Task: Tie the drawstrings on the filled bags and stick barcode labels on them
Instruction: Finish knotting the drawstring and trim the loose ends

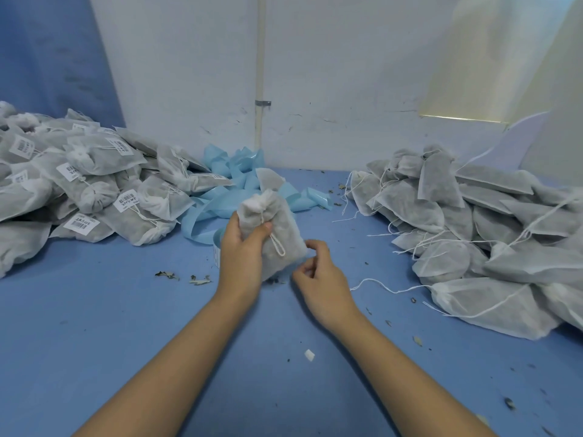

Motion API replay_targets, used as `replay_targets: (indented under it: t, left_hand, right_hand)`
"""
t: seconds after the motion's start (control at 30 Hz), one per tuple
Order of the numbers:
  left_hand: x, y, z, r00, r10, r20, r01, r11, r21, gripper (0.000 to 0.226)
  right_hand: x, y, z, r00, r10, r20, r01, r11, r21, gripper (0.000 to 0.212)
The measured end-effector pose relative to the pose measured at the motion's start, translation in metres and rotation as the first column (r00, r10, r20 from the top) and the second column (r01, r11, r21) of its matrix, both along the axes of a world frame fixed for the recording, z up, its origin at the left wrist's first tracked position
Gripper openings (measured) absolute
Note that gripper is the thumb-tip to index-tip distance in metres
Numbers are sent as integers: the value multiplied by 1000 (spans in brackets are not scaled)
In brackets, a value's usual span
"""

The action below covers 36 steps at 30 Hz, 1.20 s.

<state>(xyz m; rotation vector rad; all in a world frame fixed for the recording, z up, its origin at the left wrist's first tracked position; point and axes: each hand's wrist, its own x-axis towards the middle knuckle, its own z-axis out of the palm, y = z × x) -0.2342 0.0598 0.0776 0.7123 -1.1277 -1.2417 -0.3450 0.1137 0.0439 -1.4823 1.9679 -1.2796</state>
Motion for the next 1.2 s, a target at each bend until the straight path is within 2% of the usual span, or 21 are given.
replay_targets:
  t: [0.1,0.17,0.23,0.33,0.43,0.5,0.63,0.7,0.77,0.83,0.9,1.03,1.1,1.2]
  left_hand:
    - [11,-5,-4,996,11,89,-12,1000,6,30]
    - [20,-4,-9,988,-5,156,10,999,-32,24]
    - [27,-2,-15,978,-18,209,34,997,-73,19]
    - [31,-2,-21,969,-15,247,41,994,-100,22]
    - [35,-7,-26,938,-56,341,91,992,-89,25]
    - [36,-8,-27,926,-108,362,144,987,-74,23]
    - [36,-5,-26,875,-51,481,176,960,-218,26]
    - [38,-5,-26,859,-53,509,193,955,-226,24]
    - [38,-5,-24,861,-58,505,192,957,-217,29]
    - [35,-1,-19,874,-113,472,224,957,-186,32]
    - [33,3,-16,883,-187,429,271,952,-143,34]
    - [27,11,-14,873,-273,404,340,935,-105,29]
    - [25,15,-12,875,-303,379,361,928,-93,30]
    - [26,13,-12,877,-256,408,322,941,-101,31]
  right_hand:
    - [2,-7,0,957,53,-284,-34,997,69,57]
    - [3,-11,0,871,63,-487,-16,995,102,55]
    - [5,-13,0,820,85,-567,-31,994,105,47]
    - [4,-10,0,872,77,-483,-55,997,60,30]
    - [0,-9,0,929,-1,-371,-10,1000,-28,17]
    - [-1,-8,2,948,-71,-310,50,996,-73,15]
    - [-2,-6,3,944,-166,-285,142,984,-105,16]
    - [-3,-6,2,954,-190,-234,159,977,-143,15]
    - [-4,-6,3,979,-172,-106,152,972,-180,16]
    - [-4,-5,3,993,-103,59,113,972,-206,30]
    - [-3,-4,2,988,-17,152,47,980,-196,41]
    - [-2,-6,0,966,112,234,-71,981,-180,29]
    - [-3,-6,1,965,126,231,-82,978,-194,23]
    - [-4,-6,1,954,115,277,-51,972,-228,18]
